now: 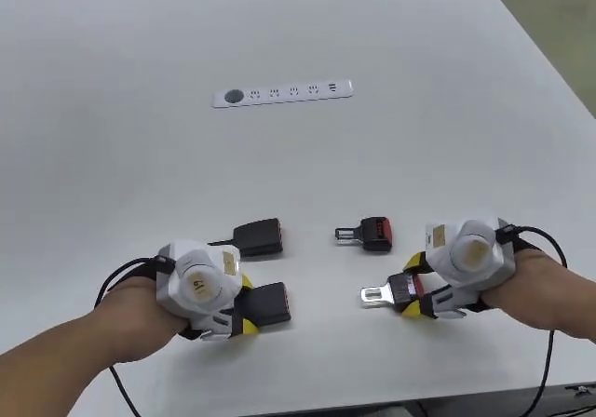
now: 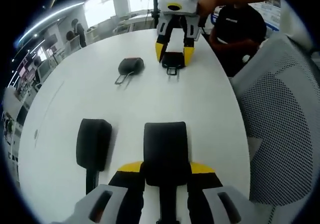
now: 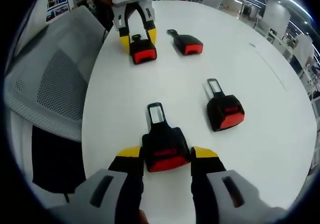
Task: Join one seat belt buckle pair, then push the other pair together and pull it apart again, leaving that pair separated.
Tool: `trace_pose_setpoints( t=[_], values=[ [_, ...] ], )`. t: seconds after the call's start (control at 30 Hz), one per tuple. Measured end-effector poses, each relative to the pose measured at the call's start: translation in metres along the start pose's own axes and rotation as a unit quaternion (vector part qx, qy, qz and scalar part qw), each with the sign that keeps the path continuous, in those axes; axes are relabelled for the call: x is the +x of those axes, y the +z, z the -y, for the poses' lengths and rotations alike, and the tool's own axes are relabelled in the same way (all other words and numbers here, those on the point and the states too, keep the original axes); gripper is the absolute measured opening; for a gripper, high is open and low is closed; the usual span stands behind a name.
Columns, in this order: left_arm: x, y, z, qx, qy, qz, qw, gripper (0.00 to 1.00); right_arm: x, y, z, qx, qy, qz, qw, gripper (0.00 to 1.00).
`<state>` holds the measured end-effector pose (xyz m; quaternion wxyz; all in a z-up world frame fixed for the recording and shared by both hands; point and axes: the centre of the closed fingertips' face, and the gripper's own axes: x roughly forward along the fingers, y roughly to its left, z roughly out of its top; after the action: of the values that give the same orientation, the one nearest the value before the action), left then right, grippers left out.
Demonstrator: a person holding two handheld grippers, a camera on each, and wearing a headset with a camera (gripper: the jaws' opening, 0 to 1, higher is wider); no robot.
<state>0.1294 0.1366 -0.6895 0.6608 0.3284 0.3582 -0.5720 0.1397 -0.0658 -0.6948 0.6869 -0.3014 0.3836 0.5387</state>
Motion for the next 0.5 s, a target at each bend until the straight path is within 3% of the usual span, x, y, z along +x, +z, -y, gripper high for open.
trace_pose_setpoints(
  t=[0.13, 0.5],
  values=[
    [-0.0004, 0.0026, 0.0017, 0.01, -0.005, -0.004, 0.9999, 0.33, 0.0006, 0.0005, -0.0015, -0.01, 0.007, -0.005, 0.9999, 0.35],
    [-0.0019, 0.0054, 0.0033, 0.002, -0.008, 0.0, 1.0, 0.33, 0.0009, 0.0034, -0.003, -0.013, 0.01, -0.009, 0.9998, 0.35]
  ],
)
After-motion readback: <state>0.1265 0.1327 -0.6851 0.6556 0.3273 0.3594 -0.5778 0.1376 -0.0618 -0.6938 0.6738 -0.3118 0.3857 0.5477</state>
